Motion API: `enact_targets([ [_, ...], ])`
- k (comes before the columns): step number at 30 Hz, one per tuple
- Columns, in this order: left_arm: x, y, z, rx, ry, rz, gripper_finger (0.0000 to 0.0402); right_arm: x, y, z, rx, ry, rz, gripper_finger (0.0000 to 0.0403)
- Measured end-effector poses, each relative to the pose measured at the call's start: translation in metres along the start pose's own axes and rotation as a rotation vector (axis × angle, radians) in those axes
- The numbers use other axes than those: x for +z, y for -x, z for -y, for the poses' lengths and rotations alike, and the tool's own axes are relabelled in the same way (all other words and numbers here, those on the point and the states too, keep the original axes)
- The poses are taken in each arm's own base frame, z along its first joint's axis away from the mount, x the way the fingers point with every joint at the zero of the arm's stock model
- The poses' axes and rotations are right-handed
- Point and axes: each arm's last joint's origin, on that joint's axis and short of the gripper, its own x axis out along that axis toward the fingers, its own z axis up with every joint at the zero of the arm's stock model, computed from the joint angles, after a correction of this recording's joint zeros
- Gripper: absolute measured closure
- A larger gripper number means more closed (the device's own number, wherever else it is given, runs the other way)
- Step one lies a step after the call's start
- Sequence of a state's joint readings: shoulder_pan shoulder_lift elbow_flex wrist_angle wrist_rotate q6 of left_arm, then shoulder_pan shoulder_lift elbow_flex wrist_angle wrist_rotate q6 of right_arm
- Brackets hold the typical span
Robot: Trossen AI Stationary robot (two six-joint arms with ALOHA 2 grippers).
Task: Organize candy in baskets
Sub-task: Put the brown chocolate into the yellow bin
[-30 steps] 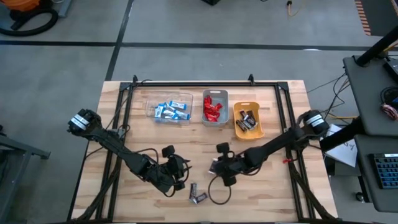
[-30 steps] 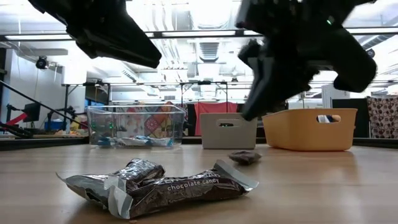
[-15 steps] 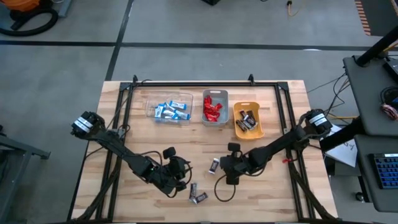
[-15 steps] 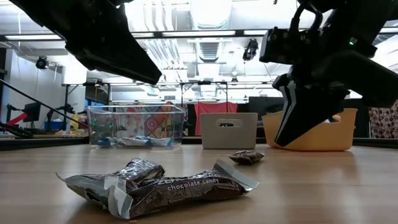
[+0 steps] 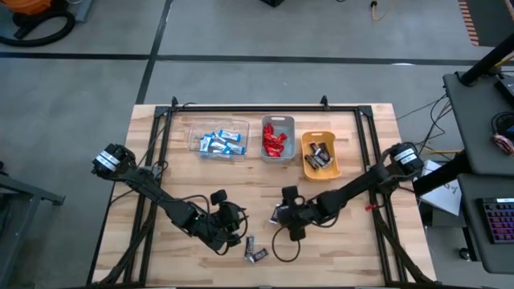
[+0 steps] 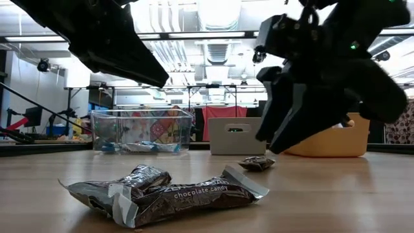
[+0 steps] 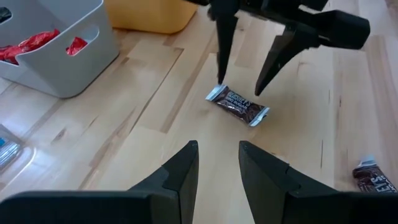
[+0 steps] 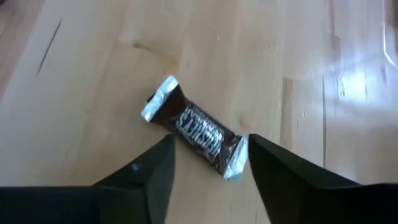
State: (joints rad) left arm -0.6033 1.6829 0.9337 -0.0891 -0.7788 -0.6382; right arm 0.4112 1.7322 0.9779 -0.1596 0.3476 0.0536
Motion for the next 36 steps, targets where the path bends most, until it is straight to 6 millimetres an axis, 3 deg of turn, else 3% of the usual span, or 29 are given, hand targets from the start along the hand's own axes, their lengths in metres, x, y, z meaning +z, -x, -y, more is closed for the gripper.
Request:
enact_targets([
  [6, 0.001, -0.001, -0.001, 0.013, 0.002, 0.009, 0.0302, 0.001, -0.006, 0.011, 0.063, -0.002, 0.004, 0.0165],
  [12, 0.001, -0.001, -0.001, 0.021, 0.004, 0.017, 0.0302, 0.001, -0.013, 0.018, 0.130, 0.025, 0.016, 0.0163],
  [20, 0.002, -0.001, -0.001, 0.018, 0.010, 0.022, 0.0302, -0.007, -0.034, 0.014, 0.150, 0.055, -0.018, 0.0168],
  [24, 0.002, -0.001, 0.000, 0.016, 0.013, 0.024, 0.0302, -0.007, -0.034, 0.013, 0.175, 0.051, -0.014, 0.0202],
  [36, 0.002, -0.001, 0.000, 0.015, 0.015, 0.027, 0.0302, -0.006, -0.032, 0.013, 0.222, 0.023, -0.006, 0.0379],
])
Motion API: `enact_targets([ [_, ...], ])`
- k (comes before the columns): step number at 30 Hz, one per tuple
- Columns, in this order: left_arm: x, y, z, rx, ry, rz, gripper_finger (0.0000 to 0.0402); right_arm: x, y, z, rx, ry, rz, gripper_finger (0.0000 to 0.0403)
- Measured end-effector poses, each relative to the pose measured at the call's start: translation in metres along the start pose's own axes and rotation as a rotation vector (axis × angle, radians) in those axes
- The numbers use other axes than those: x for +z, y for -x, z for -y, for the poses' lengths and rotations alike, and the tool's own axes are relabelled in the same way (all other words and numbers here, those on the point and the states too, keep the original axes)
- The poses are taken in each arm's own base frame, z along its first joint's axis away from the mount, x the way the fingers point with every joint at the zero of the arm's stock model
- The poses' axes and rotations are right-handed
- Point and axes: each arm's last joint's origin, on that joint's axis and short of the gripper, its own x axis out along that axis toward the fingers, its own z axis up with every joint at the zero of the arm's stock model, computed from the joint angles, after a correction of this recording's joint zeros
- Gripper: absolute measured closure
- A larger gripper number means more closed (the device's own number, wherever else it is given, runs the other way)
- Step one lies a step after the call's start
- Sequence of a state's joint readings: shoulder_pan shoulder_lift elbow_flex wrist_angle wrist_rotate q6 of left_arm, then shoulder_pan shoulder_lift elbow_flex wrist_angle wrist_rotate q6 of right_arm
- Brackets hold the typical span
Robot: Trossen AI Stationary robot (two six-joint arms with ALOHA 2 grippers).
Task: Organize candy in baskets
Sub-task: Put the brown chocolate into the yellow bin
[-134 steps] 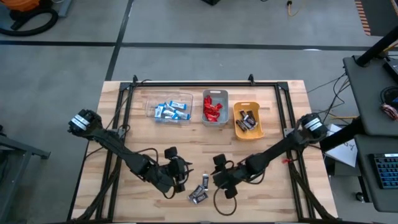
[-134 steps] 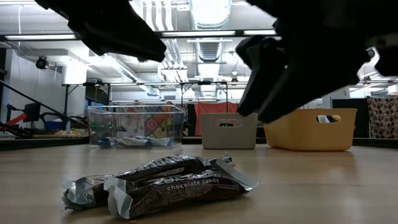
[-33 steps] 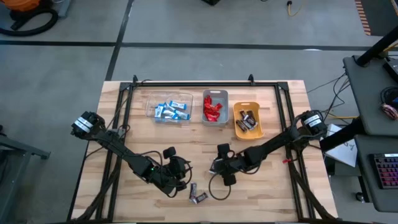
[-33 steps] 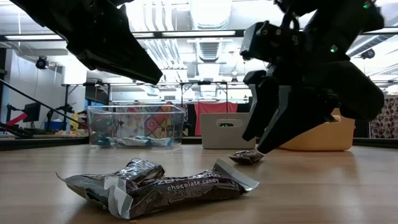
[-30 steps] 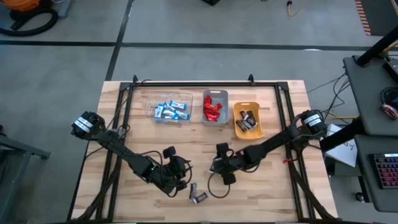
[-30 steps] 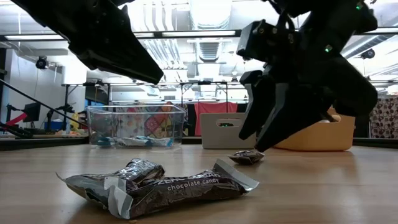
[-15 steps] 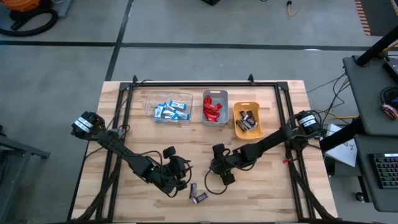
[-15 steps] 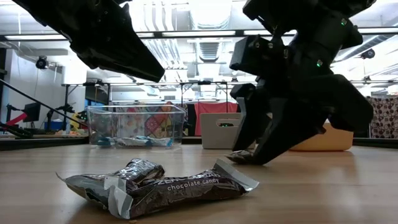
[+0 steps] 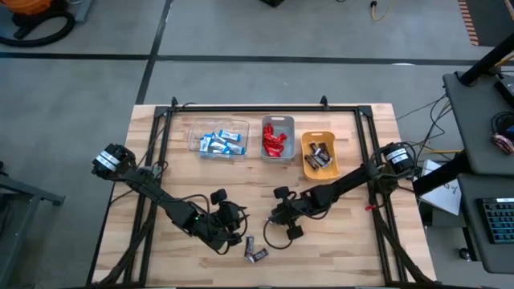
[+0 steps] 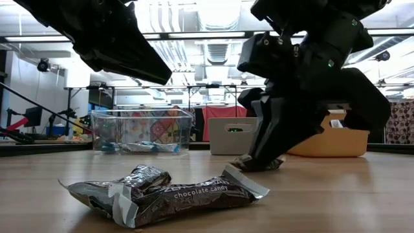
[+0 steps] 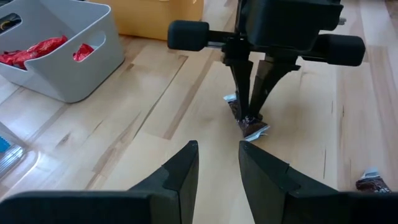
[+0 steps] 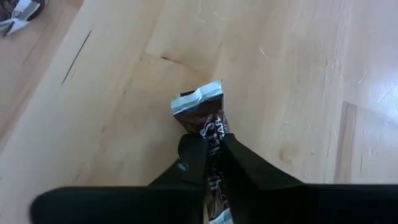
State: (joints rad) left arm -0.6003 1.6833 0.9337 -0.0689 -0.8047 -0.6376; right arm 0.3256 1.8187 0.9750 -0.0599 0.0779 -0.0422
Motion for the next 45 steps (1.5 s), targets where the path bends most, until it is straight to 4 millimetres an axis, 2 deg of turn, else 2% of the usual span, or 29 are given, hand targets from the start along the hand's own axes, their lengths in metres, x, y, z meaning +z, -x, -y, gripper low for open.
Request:
enact_targets([
  [7, 0.000, 0.000, 0.000, -0.003, 0.004, -0.001, 0.0302, 0.004, 0.011, 0.000, 0.015, -0.034, 0.021, 0.0394],
  [20, -0.001, 0.003, 0.004, -0.135, 0.092, -0.105, 0.0302, 0.021, 0.074, 0.004, 0.012, -0.113, 0.121, 0.0394],
  [27, -0.002, 0.004, 0.004, -0.138, 0.094, -0.109, 0.0302, 0.024, 0.090, 0.001, -0.026, -0.106, 0.159, 0.0394],
  [32, -0.002, 0.005, 0.004, -0.148, 0.088, -0.122, 0.0302, 0.016, 0.089, -0.001, -0.030, -0.116, 0.136, 0.0394],
  [36, -0.004, 0.006, 0.004, -0.164, 0.080, -0.145, 0.0302, 0.005, 0.079, -0.003, -0.033, -0.097, 0.119, 0.0394],
  [42, -0.004, 0.006, 0.005, -0.166, 0.081, -0.146, 0.0302, -0.010, 0.066, -0.015, -0.057, -0.097, 0.352, 0.0394],
  [45, -0.004, 0.006, 0.005, -0.166, 0.082, -0.146, 0.0302, -0.030, 0.062, -0.024, -0.144, -0.089, 0.442, 0.0394],
])
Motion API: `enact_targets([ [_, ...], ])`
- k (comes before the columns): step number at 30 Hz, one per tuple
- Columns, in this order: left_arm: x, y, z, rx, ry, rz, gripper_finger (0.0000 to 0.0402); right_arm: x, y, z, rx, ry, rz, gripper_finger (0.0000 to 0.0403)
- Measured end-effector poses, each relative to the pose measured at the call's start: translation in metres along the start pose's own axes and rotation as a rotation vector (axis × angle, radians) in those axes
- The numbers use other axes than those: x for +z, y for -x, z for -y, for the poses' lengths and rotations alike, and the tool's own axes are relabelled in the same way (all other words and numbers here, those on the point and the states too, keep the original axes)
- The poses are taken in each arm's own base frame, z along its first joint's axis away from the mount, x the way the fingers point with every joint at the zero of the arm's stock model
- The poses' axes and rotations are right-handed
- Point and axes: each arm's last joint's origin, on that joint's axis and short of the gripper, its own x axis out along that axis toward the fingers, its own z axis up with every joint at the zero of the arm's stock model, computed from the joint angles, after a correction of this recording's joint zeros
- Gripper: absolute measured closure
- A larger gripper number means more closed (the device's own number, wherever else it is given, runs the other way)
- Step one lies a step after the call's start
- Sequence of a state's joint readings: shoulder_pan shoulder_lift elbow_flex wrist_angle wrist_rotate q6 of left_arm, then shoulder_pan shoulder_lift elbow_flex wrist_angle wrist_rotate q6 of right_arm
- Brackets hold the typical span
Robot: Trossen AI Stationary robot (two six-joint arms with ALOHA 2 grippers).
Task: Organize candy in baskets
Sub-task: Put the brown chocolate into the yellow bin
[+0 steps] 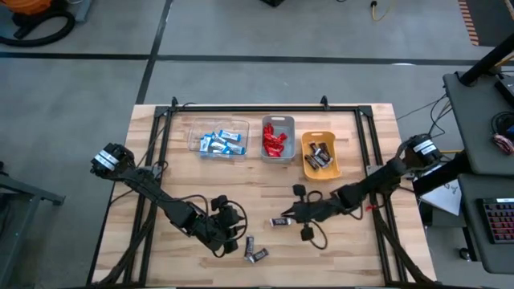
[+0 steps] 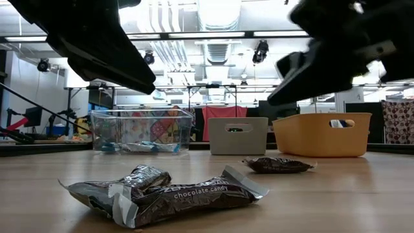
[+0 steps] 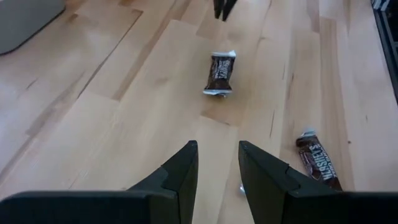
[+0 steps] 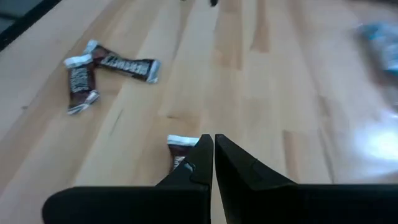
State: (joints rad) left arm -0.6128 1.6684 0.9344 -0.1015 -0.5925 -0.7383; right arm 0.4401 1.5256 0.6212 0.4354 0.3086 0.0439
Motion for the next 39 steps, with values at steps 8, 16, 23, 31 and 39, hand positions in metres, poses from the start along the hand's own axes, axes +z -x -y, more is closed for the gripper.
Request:
enact_targets([
  [8, 0.001, 0.000, -0.001, 0.040, -0.044, 0.038, 0.0302, -0.027, 0.010, -0.003, -0.070, -0.052, 0.021, 0.0391],
  [16, 0.002, 0.000, -0.002, 0.076, -0.046, 0.069, 0.0302, -0.026, 0.009, -0.004, -0.045, -0.062, 0.018, 0.0320],
  [23, 0.003, 0.000, -0.002, 0.077, -0.044, 0.073, 0.0302, -0.031, -0.009, -0.010, -0.049, -0.096, -0.023, 0.0227],
  [31, 0.003, 0.000, -0.002, 0.074, -0.041, 0.078, 0.0302, -0.039, -0.039, -0.020, -0.056, -0.076, -0.082, 0.0178],
  [39, 0.003, 0.000, -0.002, 0.074, -0.040, 0.078, 0.0302, -0.042, -0.053, -0.025, -0.044, -0.095, -0.101, 0.0213],
])
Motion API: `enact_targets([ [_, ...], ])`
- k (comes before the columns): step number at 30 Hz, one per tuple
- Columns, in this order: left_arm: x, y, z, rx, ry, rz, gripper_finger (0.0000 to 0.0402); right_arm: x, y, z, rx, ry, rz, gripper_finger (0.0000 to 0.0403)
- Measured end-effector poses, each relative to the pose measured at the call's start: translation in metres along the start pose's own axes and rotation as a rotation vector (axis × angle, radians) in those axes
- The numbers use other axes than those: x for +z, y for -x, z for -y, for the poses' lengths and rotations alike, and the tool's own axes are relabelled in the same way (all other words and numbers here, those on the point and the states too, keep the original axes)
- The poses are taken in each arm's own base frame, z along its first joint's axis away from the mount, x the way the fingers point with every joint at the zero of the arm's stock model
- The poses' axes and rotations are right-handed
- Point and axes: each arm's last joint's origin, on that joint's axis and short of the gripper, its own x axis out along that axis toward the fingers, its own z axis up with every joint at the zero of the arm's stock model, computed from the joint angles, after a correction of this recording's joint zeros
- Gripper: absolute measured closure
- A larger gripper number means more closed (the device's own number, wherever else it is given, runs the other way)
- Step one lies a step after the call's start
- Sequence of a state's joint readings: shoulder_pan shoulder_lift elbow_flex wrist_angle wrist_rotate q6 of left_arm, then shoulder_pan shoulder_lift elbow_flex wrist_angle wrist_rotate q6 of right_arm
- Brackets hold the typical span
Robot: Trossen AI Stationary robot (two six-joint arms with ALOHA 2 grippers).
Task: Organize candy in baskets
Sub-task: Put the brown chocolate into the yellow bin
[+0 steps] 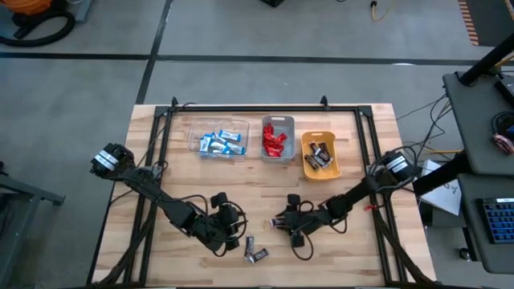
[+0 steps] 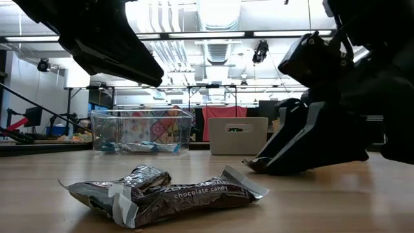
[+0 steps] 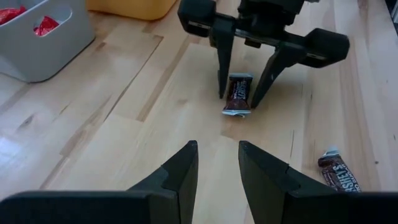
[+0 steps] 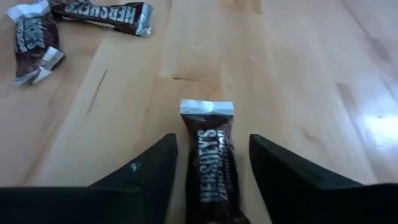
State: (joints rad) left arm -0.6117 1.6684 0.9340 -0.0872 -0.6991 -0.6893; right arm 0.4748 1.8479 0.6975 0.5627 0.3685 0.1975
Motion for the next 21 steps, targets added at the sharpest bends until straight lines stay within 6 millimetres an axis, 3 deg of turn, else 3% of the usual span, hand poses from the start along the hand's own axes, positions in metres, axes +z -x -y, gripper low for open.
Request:
enact_targets([
  [10, 0.001, -0.001, -0.001, 0.001, 0.006, 0.004, 0.0302, 0.000, -0.001, -0.001, 0.030, -0.030, -0.003, 0.0367],
  [21, 0.002, -0.001, 0.000, -0.005, 0.013, 0.010, 0.0302, 0.011, 0.011, 0.001, 0.048, -0.014, 0.007, 0.0394],
])
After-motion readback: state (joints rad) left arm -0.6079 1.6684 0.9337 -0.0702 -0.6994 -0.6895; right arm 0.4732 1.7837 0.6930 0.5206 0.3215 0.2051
